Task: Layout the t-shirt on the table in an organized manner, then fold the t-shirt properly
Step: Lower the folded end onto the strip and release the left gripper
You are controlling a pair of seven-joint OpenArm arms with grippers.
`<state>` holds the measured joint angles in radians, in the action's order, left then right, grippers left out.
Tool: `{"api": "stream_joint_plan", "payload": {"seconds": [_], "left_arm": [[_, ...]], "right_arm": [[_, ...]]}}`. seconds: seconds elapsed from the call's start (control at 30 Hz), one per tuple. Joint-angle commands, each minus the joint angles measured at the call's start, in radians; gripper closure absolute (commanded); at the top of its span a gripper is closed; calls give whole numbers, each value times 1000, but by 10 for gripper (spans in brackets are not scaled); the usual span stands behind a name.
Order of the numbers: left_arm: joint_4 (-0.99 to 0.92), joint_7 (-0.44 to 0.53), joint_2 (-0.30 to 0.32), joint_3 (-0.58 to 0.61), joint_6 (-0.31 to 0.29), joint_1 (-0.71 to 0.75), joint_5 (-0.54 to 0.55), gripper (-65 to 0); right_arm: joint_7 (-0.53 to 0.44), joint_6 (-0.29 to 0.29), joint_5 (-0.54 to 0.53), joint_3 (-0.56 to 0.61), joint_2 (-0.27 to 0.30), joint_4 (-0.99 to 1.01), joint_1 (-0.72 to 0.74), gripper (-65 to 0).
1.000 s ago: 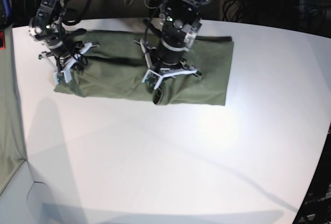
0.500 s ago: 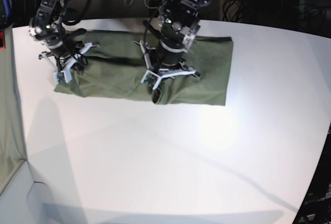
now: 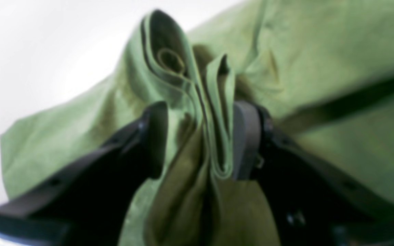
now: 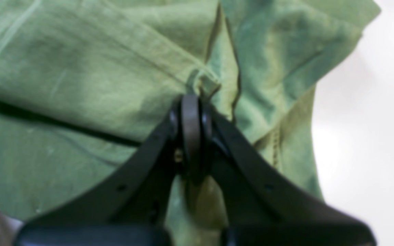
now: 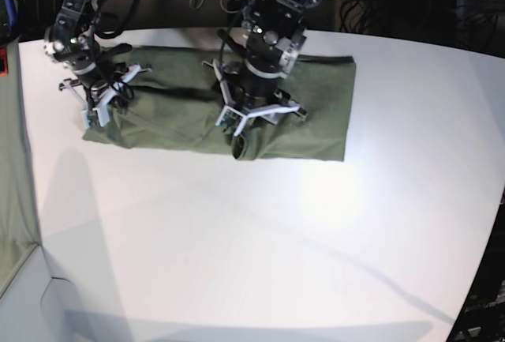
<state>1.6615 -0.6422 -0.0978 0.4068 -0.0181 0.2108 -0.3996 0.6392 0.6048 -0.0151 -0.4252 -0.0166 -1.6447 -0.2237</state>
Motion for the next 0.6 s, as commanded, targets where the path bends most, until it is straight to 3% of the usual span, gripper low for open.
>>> {"api": "stream_joint_plan", "payload": {"seconds": [0.0, 0.2, 0.33, 0.57], "left_arm": [[52, 28, -16, 4, 8, -6, -5, -251], [202, 26, -6, -6, 8, 32, -5, -179], [274, 26, 37, -26, 8, 63, -5, -174], [107, 26, 43, -42, -1, 63, -5, -173]], "right_arm": [[29, -1, 17, -1, 2, -5, -6, 0], [29, -1, 17, -1, 2, -5, -6, 0], [29, -1, 17, -1, 2, -5, -1, 0], [29, -1, 17, -1, 2, -5, -1, 0]]}}
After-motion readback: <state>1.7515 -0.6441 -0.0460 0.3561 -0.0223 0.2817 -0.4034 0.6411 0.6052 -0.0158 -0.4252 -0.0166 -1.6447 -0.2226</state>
